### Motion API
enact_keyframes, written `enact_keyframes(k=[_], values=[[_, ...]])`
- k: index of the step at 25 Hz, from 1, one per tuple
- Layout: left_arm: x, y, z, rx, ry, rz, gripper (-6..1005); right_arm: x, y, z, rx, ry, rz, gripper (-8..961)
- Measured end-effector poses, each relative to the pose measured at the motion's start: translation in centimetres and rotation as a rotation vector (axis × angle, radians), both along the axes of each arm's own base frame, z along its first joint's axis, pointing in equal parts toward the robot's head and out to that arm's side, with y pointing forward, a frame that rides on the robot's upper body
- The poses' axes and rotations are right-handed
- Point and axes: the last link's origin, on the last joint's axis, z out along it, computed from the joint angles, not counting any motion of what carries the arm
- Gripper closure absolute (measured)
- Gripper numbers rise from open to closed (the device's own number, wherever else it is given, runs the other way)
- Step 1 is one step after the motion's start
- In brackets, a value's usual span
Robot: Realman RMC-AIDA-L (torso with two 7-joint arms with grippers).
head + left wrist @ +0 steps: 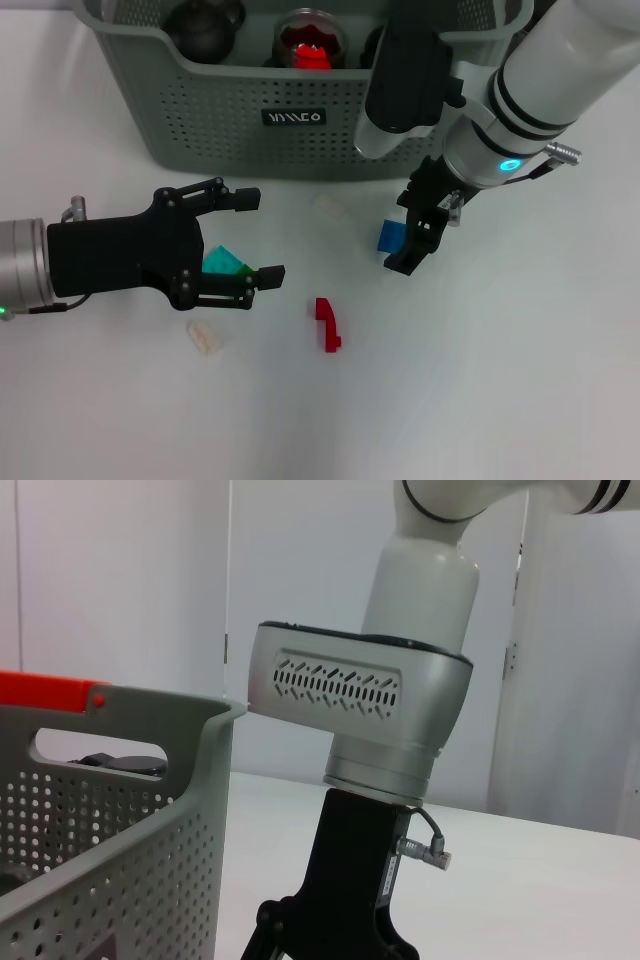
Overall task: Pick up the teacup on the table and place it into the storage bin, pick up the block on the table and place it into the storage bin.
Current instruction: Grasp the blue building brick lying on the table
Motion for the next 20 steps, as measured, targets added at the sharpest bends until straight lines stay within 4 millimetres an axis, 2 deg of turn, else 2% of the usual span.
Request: enact_keyframes(k=[13,18,20], values=[[-0.1,-0.09,0.0,0.0,0.0,0.004,221,0.46,0.35,-0.42,0.029,0.017,-0.025,72],[-0.16,-0.13,0.0,0.001,0.001,0.006,222,0.49,0.33,-0.53,0.031,0.022,-0.028,305],[-0.19,-0.14,0.0,0.001,0.001,0.007,223,0.48,0.32,-0.59,0.032,0.028,-0.031,312]])
